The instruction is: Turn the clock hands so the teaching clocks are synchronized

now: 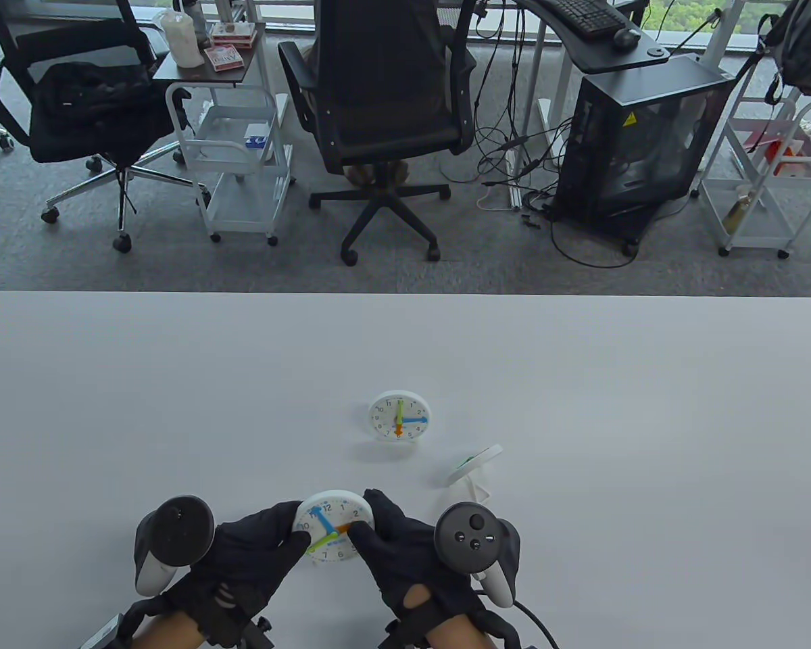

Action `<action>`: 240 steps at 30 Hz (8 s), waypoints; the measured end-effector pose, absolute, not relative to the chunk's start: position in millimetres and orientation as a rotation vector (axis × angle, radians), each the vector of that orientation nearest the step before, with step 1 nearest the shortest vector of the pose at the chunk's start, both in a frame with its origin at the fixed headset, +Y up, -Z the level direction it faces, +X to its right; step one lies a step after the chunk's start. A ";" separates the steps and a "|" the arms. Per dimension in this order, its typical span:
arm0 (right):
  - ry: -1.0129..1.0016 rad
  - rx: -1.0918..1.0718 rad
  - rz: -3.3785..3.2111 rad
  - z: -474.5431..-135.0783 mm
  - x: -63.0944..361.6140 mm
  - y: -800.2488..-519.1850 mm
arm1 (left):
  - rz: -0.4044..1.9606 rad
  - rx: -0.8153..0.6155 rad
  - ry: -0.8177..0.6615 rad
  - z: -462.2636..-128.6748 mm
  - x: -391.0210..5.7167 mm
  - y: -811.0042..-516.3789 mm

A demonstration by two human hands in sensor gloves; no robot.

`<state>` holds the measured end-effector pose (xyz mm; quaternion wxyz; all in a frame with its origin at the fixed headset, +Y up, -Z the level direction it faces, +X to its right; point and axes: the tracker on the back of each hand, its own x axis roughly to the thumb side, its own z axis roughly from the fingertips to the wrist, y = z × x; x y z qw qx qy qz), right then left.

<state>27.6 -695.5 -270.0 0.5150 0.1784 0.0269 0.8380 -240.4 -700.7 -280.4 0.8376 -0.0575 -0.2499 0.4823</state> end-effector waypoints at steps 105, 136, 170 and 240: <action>0.095 0.410 2.004 -271.0 27.5 -694.9 | 0.973 -0.060 -0.518 -271.8 -236.3 -696.1; 0.081 0.417 2.034 -269.8 26.1 -693.2 | 0.969 -0.044 -0.527 -270.5 -236.0 -694.6; 0.023 0.444 2.120 -267.0 24.2 -689.8 | 1.033 -0.085 -0.508 -268.6 -234.3 -694.2; -0.148 0.474 2.254 -258.6 19.1 -686.0 | 0.911 -0.096 -0.575 -258.2 -218.7 -692.3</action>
